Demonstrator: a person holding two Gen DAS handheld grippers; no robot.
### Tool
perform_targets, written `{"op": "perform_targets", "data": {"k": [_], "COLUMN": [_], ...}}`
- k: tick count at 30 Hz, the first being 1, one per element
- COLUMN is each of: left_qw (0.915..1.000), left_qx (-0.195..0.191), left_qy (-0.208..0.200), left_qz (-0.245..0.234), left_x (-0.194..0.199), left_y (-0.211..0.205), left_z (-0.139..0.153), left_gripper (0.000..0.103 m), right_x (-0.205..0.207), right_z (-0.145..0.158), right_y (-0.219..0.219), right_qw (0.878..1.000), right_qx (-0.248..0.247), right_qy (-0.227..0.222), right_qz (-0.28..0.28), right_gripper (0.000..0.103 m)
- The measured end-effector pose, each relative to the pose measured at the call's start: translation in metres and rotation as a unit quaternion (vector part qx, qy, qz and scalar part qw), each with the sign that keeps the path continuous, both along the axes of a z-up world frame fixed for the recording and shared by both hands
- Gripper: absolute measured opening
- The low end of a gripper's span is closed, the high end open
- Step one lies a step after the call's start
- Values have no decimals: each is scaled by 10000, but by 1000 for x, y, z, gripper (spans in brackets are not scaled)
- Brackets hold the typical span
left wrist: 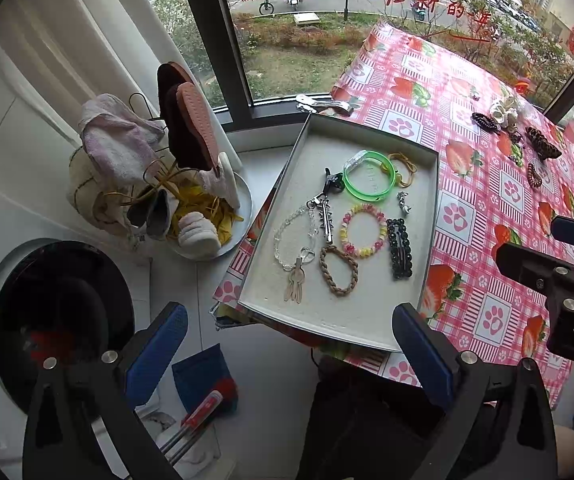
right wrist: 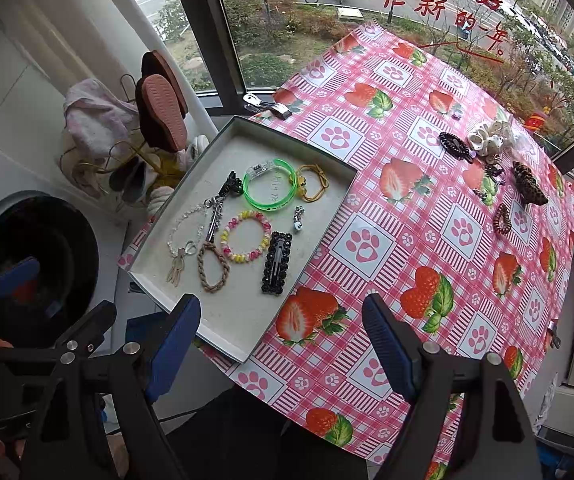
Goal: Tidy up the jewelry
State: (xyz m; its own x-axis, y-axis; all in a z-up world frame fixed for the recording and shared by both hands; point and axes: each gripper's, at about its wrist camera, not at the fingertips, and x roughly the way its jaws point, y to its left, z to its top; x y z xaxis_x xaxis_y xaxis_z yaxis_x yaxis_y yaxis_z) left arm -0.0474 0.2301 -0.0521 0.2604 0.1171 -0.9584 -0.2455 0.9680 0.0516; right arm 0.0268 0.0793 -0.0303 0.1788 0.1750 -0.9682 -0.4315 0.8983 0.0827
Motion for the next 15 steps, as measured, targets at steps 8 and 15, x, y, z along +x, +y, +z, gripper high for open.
{"op": "perform_targets", "data": {"k": [8, 15], "left_qw": [10000, 10000], "left_qx": [-35, -16], "left_qy": [27, -19], "left_qz": [15, 13], "left_x": [0, 2], "left_y": [1, 3], "left_z": [-2, 0], "left_gripper": [103, 103], "right_x": [-2, -2], "right_z": [-2, -2], "right_y": [3, 3], "right_qw": [10000, 10000], "right_qx": [1, 10], "right_qy": [12, 18], "right_qz": [17, 12], "right_gripper": [85, 85]}}
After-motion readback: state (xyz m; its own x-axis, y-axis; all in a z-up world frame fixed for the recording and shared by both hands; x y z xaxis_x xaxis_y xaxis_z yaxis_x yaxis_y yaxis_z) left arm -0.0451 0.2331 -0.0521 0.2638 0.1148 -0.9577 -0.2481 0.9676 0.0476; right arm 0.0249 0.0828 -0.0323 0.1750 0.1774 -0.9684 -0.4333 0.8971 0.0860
